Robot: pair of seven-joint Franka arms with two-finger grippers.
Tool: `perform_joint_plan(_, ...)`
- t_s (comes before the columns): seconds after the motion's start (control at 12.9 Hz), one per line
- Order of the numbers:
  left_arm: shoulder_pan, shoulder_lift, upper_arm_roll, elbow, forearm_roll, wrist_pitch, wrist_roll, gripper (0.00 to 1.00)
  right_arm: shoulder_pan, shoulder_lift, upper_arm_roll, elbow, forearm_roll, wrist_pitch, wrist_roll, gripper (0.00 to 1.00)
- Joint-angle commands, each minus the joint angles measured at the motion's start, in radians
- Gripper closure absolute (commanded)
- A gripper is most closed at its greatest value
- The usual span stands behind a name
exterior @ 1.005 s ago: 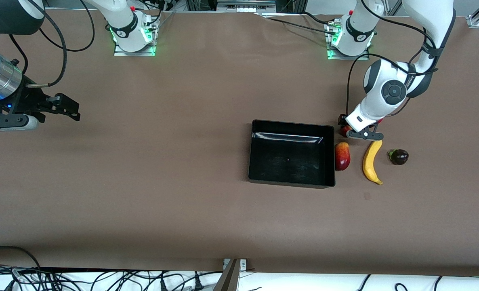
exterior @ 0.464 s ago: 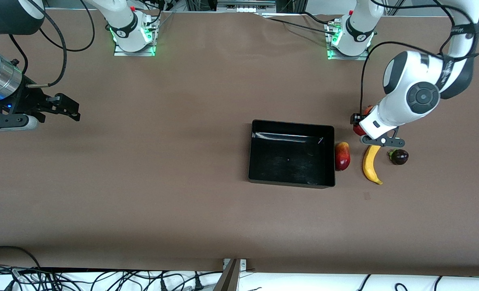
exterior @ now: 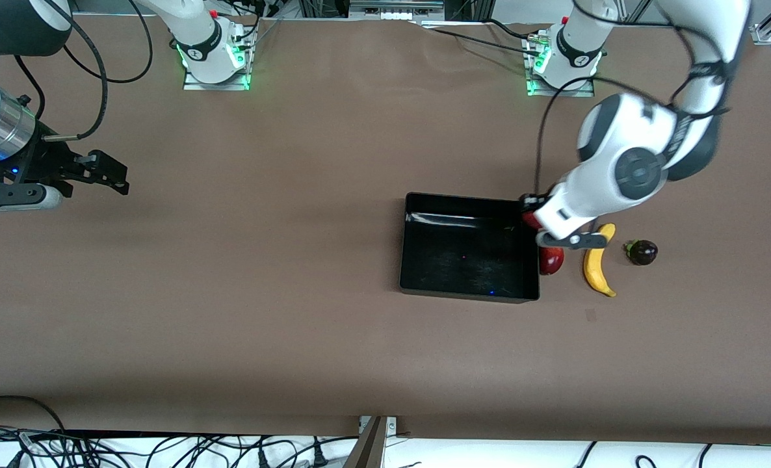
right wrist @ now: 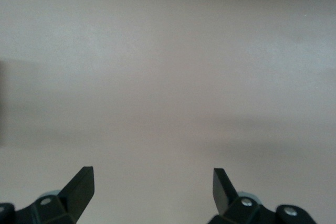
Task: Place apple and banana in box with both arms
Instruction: 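Lift the red apple and carry it into the black box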
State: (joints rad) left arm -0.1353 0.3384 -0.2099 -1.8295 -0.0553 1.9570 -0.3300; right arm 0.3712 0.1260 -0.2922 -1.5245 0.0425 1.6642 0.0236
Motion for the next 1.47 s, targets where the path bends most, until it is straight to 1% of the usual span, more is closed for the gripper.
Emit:
perform_joint_plan(0.0,-0.053,0.088,0.006,0.049,-0.006,0.063,-0.098,0.98,-0.002,0.011,-0.002,0.024,-0.003,-0.006,0.003,0.0)
perform_joint_plan(0.23,-0.067,0.128,0.007,0.041,0.0,0.123,-0.124,0.98,-0.002,0.011,-0.002,0.024,-0.003,-0.006,0.004,0.0)
perform_joint_plan(0.46,-0.069,0.154,0.009,0.026,0.012,0.135,-0.124,0.98,-0.002,0.011,-0.002,0.024,-0.003,-0.006,0.004,0.0)
perform_joint_plan(0.54,-0.069,0.163,0.007,0.016,0.04,0.138,-0.126,0.97,-0.002,0.011,-0.002,0.024,-0.003,-0.006,0.004,0.0)
perform_joint_plan(0.62,-0.069,0.177,0.007,0.003,0.049,0.149,-0.142,0.89,-0.002,0.011,-0.002,0.023,-0.003,-0.006,0.004,0.0)
perform_joint_plan(0.85,-0.089,0.201,0.01,-0.026,0.051,0.209,-0.153,0.9,-0.002,0.011,-0.002,0.024,-0.003,-0.006,0.004,0.0)
perform_joint_plan(0.93,-0.089,0.208,0.01,-0.033,0.051,0.223,-0.153,0.82,-0.002,0.011,-0.004,0.024,-0.003,-0.006,0.004,0.0)
perform_joint_plan(1.0,-0.089,0.209,0.01,-0.031,0.051,0.223,-0.159,0.55,-0.002,0.011,-0.002,0.024,-0.003,-0.006,0.004,0.0)
perform_joint_plan(1.08,-0.089,0.208,0.01,-0.031,0.051,0.22,-0.187,0.04,-0.002,0.011,-0.004,0.023,-0.003,-0.006,0.004,0.0)
perform_joint_plan(1.16,-0.089,0.202,0.012,-0.025,0.051,0.212,-0.201,0.0,-0.002,0.011,-0.002,0.024,-0.003,-0.006,0.004,0.0)
perform_joint_plan(1.24,-0.089,0.191,0.014,-0.017,0.051,0.186,-0.202,0.0,-0.002,0.011,-0.004,0.024,-0.003,-0.006,0.004,0.0)
perform_joint_plan(1.39,-0.073,0.163,0.017,0.037,0.051,0.09,-0.196,0.0,-0.002,0.011,-0.002,0.023,-0.003,-0.006,0.004,0.0)
